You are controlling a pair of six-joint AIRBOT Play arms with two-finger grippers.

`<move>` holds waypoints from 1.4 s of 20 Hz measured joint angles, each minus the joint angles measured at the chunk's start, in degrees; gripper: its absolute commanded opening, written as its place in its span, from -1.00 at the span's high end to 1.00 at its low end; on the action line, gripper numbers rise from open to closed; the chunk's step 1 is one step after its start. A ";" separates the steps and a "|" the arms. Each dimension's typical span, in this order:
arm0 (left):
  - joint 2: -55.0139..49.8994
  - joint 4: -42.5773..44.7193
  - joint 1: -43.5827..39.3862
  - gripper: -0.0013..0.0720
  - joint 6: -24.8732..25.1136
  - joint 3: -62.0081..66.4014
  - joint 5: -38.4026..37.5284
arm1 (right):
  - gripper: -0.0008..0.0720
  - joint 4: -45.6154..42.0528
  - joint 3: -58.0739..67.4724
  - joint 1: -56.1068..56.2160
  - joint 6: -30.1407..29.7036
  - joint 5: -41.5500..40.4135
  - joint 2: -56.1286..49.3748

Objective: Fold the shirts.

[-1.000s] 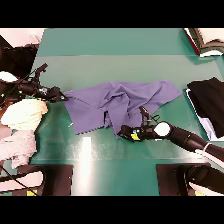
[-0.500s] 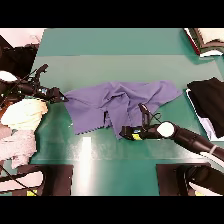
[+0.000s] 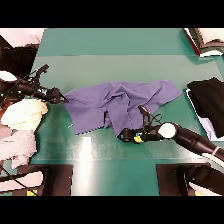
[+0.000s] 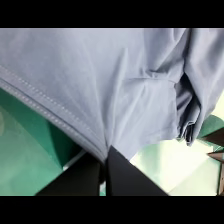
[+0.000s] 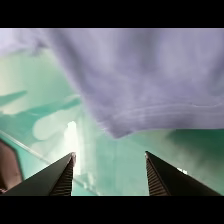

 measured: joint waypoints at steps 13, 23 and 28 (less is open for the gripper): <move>0.00 0.02 0.00 0.90 0.04 0.07 -0.98 | 0.95 0.52 0.04 3.26 1.38 -13.55 -3.93; 4.61 1.95 -0.02 0.90 0.02 14.45 -4.81 | 0.95 -17.20 0.04 -25.75 0.92 10.10 19.19; 7.89 1.90 -0.02 0.89 -0.96 20.92 -5.35 | 0.95 -21.14 1.11 -49.96 -4.98 22.77 31.95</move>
